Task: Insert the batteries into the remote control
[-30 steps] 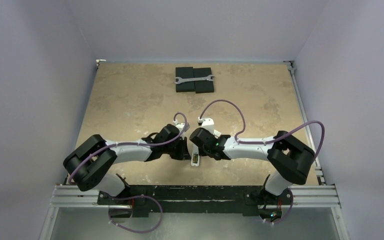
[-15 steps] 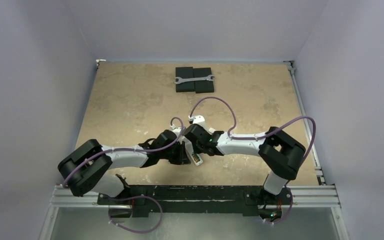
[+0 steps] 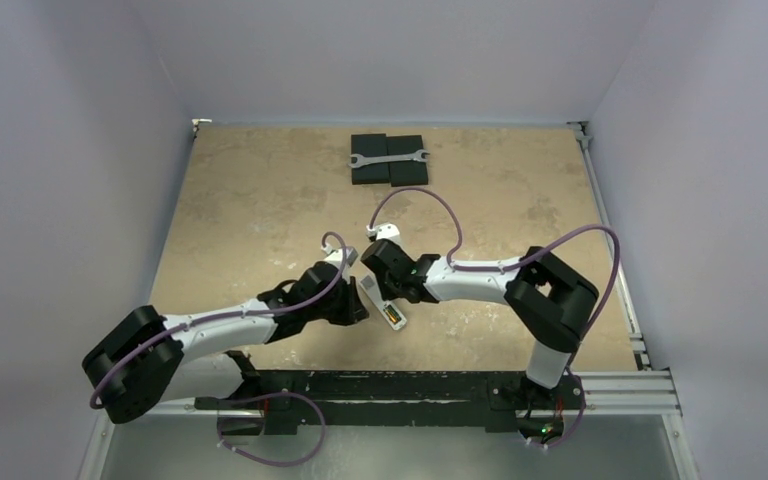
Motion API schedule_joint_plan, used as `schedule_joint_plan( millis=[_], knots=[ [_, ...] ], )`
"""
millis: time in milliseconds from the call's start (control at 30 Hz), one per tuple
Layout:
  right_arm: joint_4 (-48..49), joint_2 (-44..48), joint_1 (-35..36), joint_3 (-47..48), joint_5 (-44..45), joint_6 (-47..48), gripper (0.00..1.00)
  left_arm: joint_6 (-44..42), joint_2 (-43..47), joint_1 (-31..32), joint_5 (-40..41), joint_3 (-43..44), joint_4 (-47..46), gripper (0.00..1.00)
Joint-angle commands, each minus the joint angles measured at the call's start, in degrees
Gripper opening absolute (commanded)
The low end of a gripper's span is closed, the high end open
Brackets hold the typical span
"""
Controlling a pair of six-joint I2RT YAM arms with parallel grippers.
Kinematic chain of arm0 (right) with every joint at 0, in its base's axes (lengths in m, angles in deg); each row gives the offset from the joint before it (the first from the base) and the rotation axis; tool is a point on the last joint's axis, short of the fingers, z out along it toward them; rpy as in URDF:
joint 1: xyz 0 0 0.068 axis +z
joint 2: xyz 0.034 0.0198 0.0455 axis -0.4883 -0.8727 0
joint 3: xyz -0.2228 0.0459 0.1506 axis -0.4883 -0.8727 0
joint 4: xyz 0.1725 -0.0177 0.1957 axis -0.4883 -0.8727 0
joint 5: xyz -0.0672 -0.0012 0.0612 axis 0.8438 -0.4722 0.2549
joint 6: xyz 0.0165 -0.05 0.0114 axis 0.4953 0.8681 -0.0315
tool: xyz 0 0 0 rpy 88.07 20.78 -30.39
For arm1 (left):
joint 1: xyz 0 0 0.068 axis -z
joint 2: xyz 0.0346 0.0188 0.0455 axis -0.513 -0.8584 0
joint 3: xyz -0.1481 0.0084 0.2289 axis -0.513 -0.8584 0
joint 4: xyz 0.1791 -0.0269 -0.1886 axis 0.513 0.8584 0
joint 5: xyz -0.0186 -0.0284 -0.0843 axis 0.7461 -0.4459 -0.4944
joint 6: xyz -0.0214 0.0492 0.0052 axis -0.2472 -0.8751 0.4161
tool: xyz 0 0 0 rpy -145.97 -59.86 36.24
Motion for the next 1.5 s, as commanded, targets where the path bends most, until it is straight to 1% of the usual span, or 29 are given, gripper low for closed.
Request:
schedule_joint_plan(
  millis=[0, 100, 167, 433, 567, 700, 800, 900, 1100, 1300, 1467],
  knots=[
    [2.8, -2.2, -0.9, 3.4, -1.4, 1.5, 0.01, 0.7, 3.6, -0.7, 4.0, -0.7, 3.3, 0.01],
    [2.9, -3.2, -1.1, 4.7, -2.1, 1.7, 0.02, 0.4, 5.3, -2.0, 4.0, -0.9, 4.1, 0.02],
    [2.9, -4.1, -1.1, 5.4, -2.4, 2.0, 0.03, 0.1, 6.3, -2.9, 4.0, -1.0, 6.5, 0.02],
    [2.8, -6.6, -1.4, 8.1, -3.7, 2.4, 0.05, -1.2, 9.3, -5.7, 4.0, -0.6, 8.9, 0.03],
    [1.5, -7.3, -1.8, 9.5, -2.8, 2.7, 0.07, -1.5, 9.6, -6.5, 4.0, -0.3, 9.2, 0.04],
    [0.5, -5.9, -2.8, 10.0, -1.5, 3.3, 0.11, -2.0, 9.6, -6.9, 3.7, 0.3, 9.5, 0.04],
    [0.0, -3.9, -3.7, 9.7, -0.8, 4.4, 0.18, -2.3, 10.1, -6.9, 3.8, 0.7, 10.1, 0.04],
    [-0.8, -0.9, -4.1, 9.1, 0.2, 5.5, 0.27, -2.8, 10.5, -7.0, 4.0, 1.3, 10.7, 0.07],
    [-3.7, 3.5, -5.1, 7.6, 2.4, 7.9, 0.33, -3.5, 11.3, -7.0, 4.0, 1.8, 11.4, 0.14],
    [-6.0, 6.7, -6.6, 5.6, 1.8, 11.6, 0.45, -3.7, 12.6, -6.9, 4.0, 2.3, 11.8, 0.27],
    [-7.3, 8.8, -8.9, 4.3, -0.6, 15.2, 0.58, -4.4, 13.5, -6.9, 4.0, 3.4, 12.8, 0.37]
  ],
)
